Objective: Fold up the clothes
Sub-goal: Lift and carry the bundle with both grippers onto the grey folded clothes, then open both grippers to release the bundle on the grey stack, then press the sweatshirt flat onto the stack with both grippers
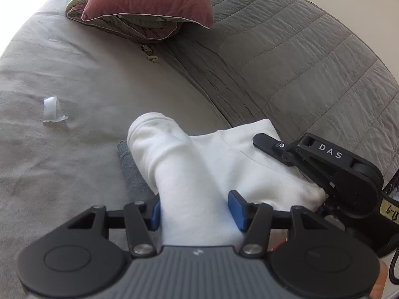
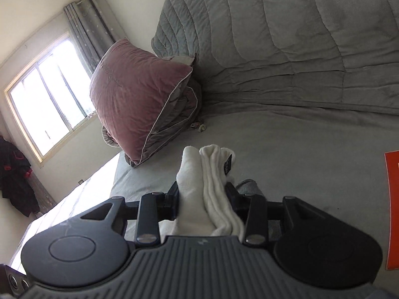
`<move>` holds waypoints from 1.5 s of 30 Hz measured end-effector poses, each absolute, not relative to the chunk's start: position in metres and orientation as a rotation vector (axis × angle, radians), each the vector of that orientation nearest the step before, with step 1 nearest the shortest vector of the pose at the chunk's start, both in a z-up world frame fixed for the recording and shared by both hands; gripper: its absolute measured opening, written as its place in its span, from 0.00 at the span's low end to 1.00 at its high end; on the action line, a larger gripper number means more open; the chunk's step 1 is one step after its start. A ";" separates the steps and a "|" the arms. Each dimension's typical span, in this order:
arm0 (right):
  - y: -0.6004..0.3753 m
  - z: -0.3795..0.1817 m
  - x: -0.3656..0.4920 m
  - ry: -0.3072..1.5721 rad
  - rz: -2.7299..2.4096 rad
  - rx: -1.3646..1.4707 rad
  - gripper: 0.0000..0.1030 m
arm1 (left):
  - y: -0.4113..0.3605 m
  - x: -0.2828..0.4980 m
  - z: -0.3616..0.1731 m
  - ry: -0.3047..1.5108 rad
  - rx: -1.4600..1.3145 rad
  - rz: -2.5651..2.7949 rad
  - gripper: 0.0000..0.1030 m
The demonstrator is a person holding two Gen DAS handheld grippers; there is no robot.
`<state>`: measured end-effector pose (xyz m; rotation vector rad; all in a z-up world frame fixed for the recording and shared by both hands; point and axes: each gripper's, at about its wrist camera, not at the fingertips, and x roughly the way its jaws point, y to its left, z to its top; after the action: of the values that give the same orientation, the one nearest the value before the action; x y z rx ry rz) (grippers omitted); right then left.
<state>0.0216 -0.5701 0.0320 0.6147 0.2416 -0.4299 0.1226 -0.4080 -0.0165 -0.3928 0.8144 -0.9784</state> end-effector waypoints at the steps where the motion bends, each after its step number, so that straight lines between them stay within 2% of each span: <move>1: -0.572 0.029 0.025 0.252 -0.453 0.613 0.40 | -0.408 0.122 -0.017 0.809 -0.399 -0.980 0.53; 9: -0.582 0.043 0.003 0.215 -0.434 0.591 0.40 | -0.399 0.116 -0.004 0.764 -0.481 -0.963 0.52; 13: -0.594 0.039 0.009 0.229 -0.455 0.591 0.40 | -0.408 0.117 -0.017 0.794 -0.456 -0.964 0.52; 18: -0.602 0.025 0.008 0.305 -0.561 0.587 0.45 | -0.404 0.118 -0.019 0.795 -0.449 -0.977 0.60; 21: -0.596 0.036 -0.001 0.279 -0.596 0.546 0.49 | -0.393 0.116 -0.010 0.763 -0.440 -0.967 0.60; 26: -0.581 0.073 0.003 0.295 -0.608 0.395 0.49 | -0.376 0.120 0.017 0.665 -0.424 -0.930 0.60; 31: -0.575 0.114 0.012 0.329 -0.432 0.200 0.49 | -0.384 0.120 0.044 0.557 -0.314 -0.972 0.46; 33: -0.578 0.117 0.011 0.347 -0.295 0.150 0.49 | -0.389 0.121 0.050 0.523 -0.266 -1.001 0.36; 34: -0.581 0.117 0.010 0.357 -0.230 0.136 0.49 | -0.391 0.122 0.051 0.511 -0.251 -1.007 0.35; 41: -0.592 0.073 -0.009 0.387 0.006 0.083 0.48 | -0.415 0.136 0.029 0.497 -0.215 -1.089 0.33; 44: -0.599 0.042 -0.007 0.440 0.001 0.119 0.42 | -0.427 0.139 -0.001 0.577 -0.205 -1.093 0.33; 45: -0.602 0.031 -0.007 0.457 -0.001 0.131 0.36 | -0.431 0.139 -0.012 0.603 -0.195 -1.091 0.33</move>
<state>-0.0068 -0.6018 0.0311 0.1314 0.4571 -0.0011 0.1388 -0.4313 -0.0123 -0.1951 0.6030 -1.0907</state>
